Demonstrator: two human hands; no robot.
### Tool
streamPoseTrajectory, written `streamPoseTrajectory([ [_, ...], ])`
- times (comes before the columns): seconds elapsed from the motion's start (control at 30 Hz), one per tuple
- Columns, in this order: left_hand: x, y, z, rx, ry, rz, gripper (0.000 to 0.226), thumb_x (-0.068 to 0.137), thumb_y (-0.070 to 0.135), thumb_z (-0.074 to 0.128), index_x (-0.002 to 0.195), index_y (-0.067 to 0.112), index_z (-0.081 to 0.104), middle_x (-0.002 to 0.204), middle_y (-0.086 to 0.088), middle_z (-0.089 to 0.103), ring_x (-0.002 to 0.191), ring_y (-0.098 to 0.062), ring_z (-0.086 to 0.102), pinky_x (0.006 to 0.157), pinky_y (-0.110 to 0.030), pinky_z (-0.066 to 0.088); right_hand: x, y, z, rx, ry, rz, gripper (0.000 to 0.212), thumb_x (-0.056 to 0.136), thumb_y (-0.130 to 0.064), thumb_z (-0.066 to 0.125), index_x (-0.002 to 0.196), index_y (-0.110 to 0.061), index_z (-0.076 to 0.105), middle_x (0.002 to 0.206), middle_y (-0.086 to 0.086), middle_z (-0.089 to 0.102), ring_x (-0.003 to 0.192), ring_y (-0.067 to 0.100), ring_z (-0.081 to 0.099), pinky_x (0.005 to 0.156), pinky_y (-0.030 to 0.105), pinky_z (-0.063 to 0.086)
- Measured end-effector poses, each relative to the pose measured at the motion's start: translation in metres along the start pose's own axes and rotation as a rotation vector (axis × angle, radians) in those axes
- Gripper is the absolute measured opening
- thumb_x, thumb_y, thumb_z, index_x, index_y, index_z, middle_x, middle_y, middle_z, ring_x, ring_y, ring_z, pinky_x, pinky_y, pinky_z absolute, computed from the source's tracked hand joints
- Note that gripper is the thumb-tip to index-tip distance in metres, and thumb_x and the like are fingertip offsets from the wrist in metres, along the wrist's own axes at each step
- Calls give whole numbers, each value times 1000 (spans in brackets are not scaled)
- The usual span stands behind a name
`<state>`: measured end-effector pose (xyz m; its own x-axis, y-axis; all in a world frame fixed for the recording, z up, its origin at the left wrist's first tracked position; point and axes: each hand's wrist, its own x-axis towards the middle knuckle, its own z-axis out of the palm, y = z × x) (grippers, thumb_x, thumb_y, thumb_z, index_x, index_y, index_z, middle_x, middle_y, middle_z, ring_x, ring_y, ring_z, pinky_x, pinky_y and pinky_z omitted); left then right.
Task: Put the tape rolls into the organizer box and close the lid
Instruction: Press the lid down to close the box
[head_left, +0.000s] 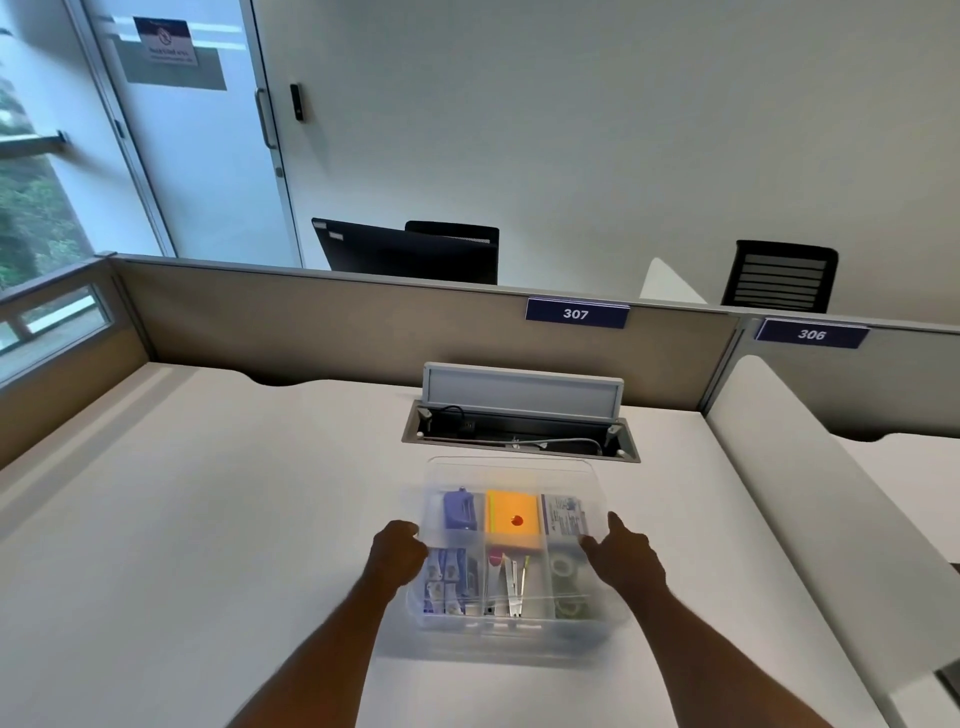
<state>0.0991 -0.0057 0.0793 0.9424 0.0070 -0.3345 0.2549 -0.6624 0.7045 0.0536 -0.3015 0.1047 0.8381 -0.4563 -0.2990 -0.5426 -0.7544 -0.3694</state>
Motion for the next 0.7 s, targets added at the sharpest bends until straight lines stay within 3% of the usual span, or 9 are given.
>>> streamPoseTrajectory([
  [0.1,-7,7,3,67,48,14,23,92,19,54,104,1,64,115,-13,65,101,-27,62,84,-27,45,-4,2,7,-20,15,21,71,87,-56,47,143,-19,27,129,19,54,118,36,53,96,43,46],
  [0.2,-10,9,6,70,90,18,12,92,16,53,95,7,61,113,-15,66,89,-21,59,85,-29,48,-8,2,11,-24,22,8,71,89,-54,45,145,-17,23,130,16,56,118,34,54,95,42,47],
  [0.37,-6,6,11,104,108,8,14,92,13,51,94,4,62,110,-16,67,92,-25,63,78,-26,45,-16,4,11,-57,44,7,68,89,-54,43,145,-20,24,127,13,58,115,33,56,93,41,47],
  [0.7,-11,1,16,113,73,3,22,91,12,51,106,0,60,113,-17,65,103,-31,62,84,-29,48,-22,6,21,-163,106,15,63,94,-50,31,148,-21,19,123,11,60,112,28,59,89,37,48],
])
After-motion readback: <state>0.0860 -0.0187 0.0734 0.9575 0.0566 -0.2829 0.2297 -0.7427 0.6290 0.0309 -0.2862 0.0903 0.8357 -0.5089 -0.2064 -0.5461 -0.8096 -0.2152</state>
